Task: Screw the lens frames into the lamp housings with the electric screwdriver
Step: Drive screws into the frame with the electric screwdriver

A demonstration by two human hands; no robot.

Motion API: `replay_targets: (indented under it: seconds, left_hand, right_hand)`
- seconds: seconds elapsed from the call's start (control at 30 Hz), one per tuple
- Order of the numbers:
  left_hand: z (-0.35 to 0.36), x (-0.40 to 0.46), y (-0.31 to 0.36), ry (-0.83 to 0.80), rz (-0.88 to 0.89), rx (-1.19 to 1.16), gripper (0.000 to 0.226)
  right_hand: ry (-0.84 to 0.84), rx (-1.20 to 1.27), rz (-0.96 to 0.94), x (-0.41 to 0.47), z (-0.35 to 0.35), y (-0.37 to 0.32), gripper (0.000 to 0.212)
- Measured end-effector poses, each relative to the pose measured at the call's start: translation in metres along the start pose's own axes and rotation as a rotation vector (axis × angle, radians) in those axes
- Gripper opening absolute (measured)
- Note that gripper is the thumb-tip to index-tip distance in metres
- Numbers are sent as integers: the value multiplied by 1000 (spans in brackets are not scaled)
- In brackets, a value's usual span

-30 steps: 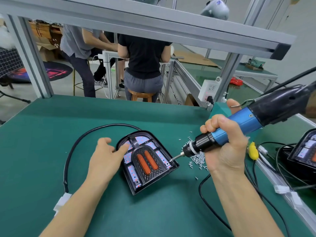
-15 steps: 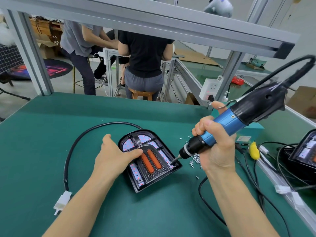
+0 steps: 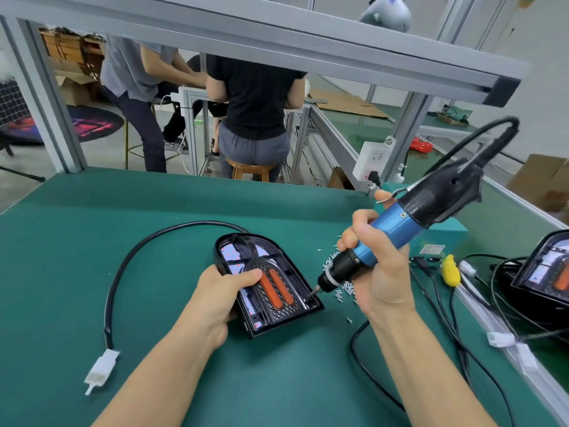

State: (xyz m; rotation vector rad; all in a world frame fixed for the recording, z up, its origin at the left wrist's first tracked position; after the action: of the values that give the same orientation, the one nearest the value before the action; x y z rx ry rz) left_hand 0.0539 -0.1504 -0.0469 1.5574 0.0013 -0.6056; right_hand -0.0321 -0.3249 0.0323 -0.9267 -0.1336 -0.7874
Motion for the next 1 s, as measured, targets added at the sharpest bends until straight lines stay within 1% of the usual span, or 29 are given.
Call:
replay_targets:
  seconds: [0.13, 0.23, 0.33, 0.43, 0.57, 0.7, 0.8, 0.87, 0.93, 1.0]
  left_hand:
    - [3, 0, 1, 20, 40, -7, 14]
    - [2, -1, 1, 19, 25, -34, 13]
    - [1, 0, -1, 23, 4, -72, 13]
    - [2, 1, 0, 29, -1, -96, 13]
    - [4, 1, 1, 31, 10, -103, 15]
    - [6, 3, 4, 32, 36, -83, 16]
    - [5, 2, 3, 31, 32, -93, 14]
    - [4, 0, -1, 31, 23, -114, 13]
    - [2, -3, -3, 29, 27, -126, 15]
    - [3, -5, -3, 16, 39, -123, 18]
  right_hand:
    - [-60, -39, 8, 2, 5, 0, 34]
    - [-74, -48, 18, 2, 7, 1, 32]
    - [-102, -7, 55, 1, 6, 2, 35]
    - [-163, 37, 97, 1, 6, 3, 32]
    - [-234, 22, 139, 3, 10, 3, 30]
    - [-304, -13, 123, 1, 15, 6, 31]
    - [-259, -25, 69, -1, 14, 6, 32]
    - [-182, -46, 16, 0, 11, 4, 34]
    - [-86, -64, -25, -1, 7, 3, 40]
    - [-34, -67, -32, -2, 5, 2, 46]
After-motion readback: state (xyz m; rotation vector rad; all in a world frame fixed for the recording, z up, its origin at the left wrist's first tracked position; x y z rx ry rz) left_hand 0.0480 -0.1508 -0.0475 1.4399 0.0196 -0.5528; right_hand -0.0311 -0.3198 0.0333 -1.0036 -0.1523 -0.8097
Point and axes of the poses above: each hand's wrist, its own x-axis towards the middle knuckle, its own z-axis out of the palm, y = z × x, the point moved 3 cm from there along x, towards the middle knuckle, and after that the axes turned 13 degrees about x, right-handed, at the moved point
